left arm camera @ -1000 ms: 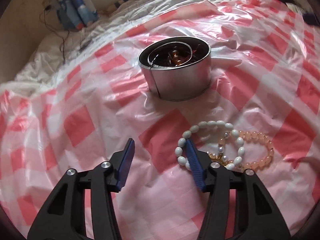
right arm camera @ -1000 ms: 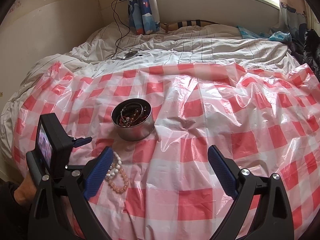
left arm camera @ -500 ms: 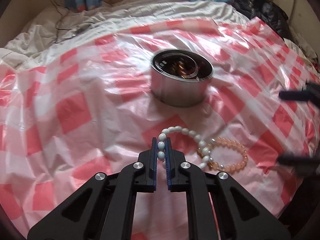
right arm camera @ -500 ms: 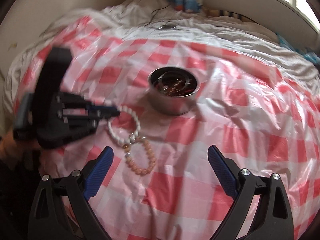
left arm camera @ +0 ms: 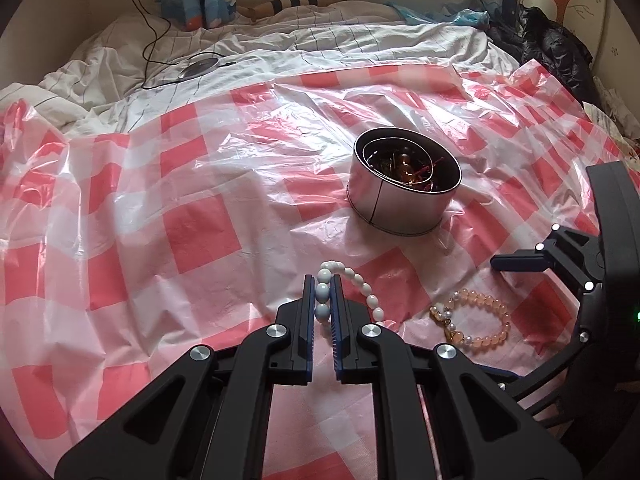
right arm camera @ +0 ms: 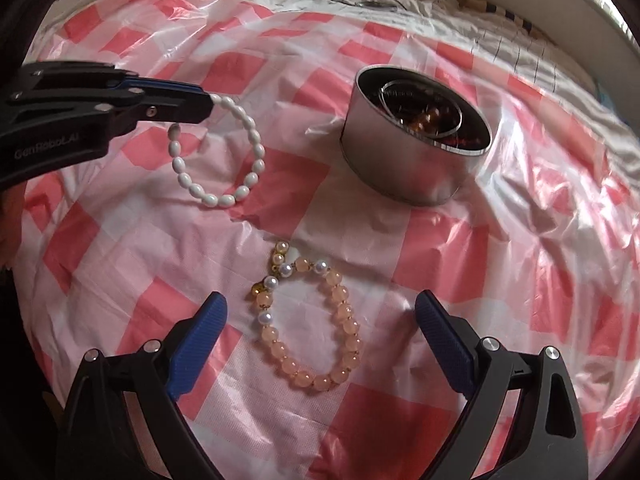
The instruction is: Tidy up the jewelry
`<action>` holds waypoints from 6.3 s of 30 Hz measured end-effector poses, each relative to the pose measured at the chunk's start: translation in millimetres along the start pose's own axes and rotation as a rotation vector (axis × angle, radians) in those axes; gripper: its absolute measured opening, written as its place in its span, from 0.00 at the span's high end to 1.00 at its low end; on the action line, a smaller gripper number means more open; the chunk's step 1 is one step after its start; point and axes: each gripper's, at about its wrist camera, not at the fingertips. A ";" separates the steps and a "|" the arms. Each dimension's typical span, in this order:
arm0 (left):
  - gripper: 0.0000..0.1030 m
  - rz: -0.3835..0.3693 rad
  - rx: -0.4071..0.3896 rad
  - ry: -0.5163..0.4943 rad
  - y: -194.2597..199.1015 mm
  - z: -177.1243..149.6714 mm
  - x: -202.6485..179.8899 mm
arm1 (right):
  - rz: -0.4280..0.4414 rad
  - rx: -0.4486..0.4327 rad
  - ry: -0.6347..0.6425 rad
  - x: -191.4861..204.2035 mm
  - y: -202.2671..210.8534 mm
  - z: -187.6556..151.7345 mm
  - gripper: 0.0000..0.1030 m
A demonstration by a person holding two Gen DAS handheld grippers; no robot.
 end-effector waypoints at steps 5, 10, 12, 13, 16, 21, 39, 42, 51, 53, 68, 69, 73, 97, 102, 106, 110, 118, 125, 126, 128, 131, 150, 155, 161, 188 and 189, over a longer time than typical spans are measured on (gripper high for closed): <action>0.94 -0.004 -0.004 0.008 1.4 1.1 0.3 | 0.060 0.000 -0.062 -11.5 5.3 0.4 0.84; 0.94 -0.023 -0.010 0.022 4.6 2.4 0.3 | 0.164 -0.040 -0.169 -25.3 14.3 0.2 0.94; 0.94 -0.035 -0.018 0.033 7.7 4.5 0.3 | 0.224 -0.076 -0.229 -34.6 23.8 2.8 0.95; 0.94 -0.045 -0.024 0.039 9.4 6.2 0.0 | 0.257 -0.095 -0.260 -40.2 29.2 4.2 0.95; 0.94 -0.056 -0.038 0.046 12.7 10.0 -1.6 | 0.292 -0.127 -0.311 -50.1 37.4 5.9 0.95; 0.94 -0.062 -0.035 0.049 11.7 11.4 -2.4 | 0.246 -0.089 -0.310 -52.5 35.1 3.9 0.91; 0.94 -0.079 -0.071 0.068 22.8 16.1 0.2 | 0.347 -0.119 -0.317 -38.1 31.5 3.9 0.92; 0.94 -0.105 -0.085 0.081 28.5 19.8 0.5 | 0.431 -0.176 -0.386 -48.7 45.1 7.8 0.92; 0.94 -0.187 -0.154 0.116 48.9 41.6 -6.2 | 0.589 -0.378 -0.553 -85.0 92.5 28.9 0.92; 0.94 -0.205 -0.172 0.131 50.6 49.3 -7.9 | 0.593 -0.411 -0.589 -95.1 98.2 33.0 0.92; 0.94 -0.310 -0.204 0.176 18.9 87.5 -28.3 | 0.533 -0.439 -0.712 -131.6 70.5 57.2 0.92; 0.94 -0.322 -0.199 0.176 13.6 89.5 -28.4 | 0.514 -0.435 -0.711 -133.5 68.2 58.4 0.92; 0.91 -0.176 -0.101 0.093 -25.3 94.2 -39.2 | 0.396 -0.365 -0.687 -133.6 45.0 70.0 0.91; 0.15 0.086 -0.252 0.028 25.1 70.0 -44.6 | 0.247 -0.357 -0.670 -126.3 75.6 48.8 0.23; 0.08 0.123 -0.289 0.010 36.7 63.2 -49.2 | 0.179 -0.345 -0.618 -114.3 80.3 44.4 0.18; 0.07 0.141 -0.316 0.006 46.1 58.1 -50.1 | 0.147 -0.338 -0.590 -105.3 82.3 42.5 0.15; 0.07 0.149 -0.315 -0.014 51.7 52.9 -53.0 | 0.116 -0.339 -0.561 -96.9 87.3 40.8 0.14; 0.07 0.158 -0.298 -0.041 58.7 42.1 -54.9 | 0.058 -0.396 -0.568 -94.1 106.6 30.8 0.11; 0.07 0.148 -0.249 0.037 54.9 36.3 -37.9 | -0.027 -0.425 -0.588 -98.3 116.5 25.4 0.07; 0.07 0.139 -0.243 0.060 54.1 35.3 -33.2 | -0.035 -0.418 -0.584 -97.9 114.9 25.4 0.07; 0.07 0.136 -0.229 0.098 51.3 34.3 -25.9 | -0.056 -0.401 -0.561 -94.3 110.8 25.4 0.07; 0.07 0.133 -0.192 0.145 44.0 30.9 -15.8 | -0.096 -0.365 -0.497 -83.6 102.7 27.8 0.07; 0.07 0.174 -0.119 0.119 27.3 3.0 -3.0 | -0.088 -0.220 -0.386 -67.2 67.3 8.5 0.07; 0.07 0.169 -0.119 0.105 26.8 3.8 -10.6 | -0.086 -0.213 -0.377 -64.3 65.1 8.5 0.07; 0.07 0.163 -0.112 0.107 24.5 3.5 -11.7 | -0.086 -0.209 -0.388 -66.9 64.2 7.1 0.07; 0.07 0.179 -0.100 0.102 19.4 3.6 -13.7 | -0.088 -0.208 -0.394 -69.5 63.7 4.8 0.07; 0.07 0.182 -0.096 0.103 18.7 3.4 -13.5 | -0.088 -0.208 -0.394 -69.6 63.6 4.7 0.07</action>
Point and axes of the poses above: each gripper's, at about its wrist camera, not at the fingertips, and y roughly against the way its jaws point, x to its left, z to its top, and after that the axes turned 3 degrees about -x, right-handed
